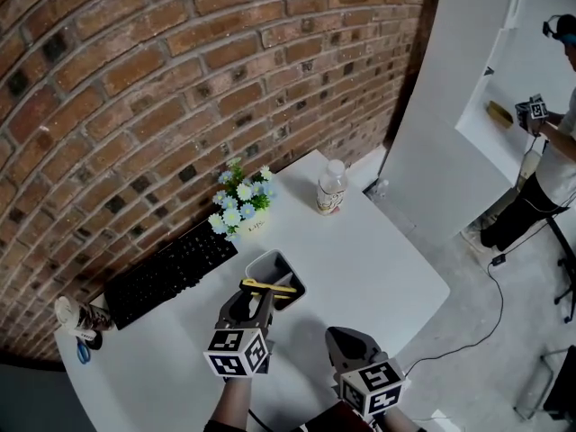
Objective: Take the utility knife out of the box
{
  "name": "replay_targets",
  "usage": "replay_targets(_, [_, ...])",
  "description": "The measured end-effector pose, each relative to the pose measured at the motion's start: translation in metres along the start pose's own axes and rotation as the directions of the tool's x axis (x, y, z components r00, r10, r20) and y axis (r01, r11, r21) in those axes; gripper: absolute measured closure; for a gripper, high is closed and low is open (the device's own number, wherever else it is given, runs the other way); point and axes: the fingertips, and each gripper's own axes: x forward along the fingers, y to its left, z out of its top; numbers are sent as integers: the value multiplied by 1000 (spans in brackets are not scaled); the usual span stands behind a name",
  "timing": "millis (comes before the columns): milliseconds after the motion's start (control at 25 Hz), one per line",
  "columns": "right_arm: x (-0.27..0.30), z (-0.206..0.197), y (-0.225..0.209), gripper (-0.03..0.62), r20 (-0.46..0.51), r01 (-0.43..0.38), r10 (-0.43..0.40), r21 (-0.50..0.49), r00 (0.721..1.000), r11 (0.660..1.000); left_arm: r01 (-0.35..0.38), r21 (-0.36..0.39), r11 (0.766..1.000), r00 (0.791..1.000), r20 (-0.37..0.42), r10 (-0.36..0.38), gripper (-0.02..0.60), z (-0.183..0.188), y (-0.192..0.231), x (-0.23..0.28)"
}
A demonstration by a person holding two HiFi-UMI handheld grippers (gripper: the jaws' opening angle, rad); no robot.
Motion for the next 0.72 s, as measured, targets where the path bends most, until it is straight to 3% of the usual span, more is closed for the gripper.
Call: replay_targets(720, [1, -10, -2, 586, -35, 1, -1, 7, 999, 1000, -12, -9, 1000, 1000, 12, 12, 459, 12, -4, 0])
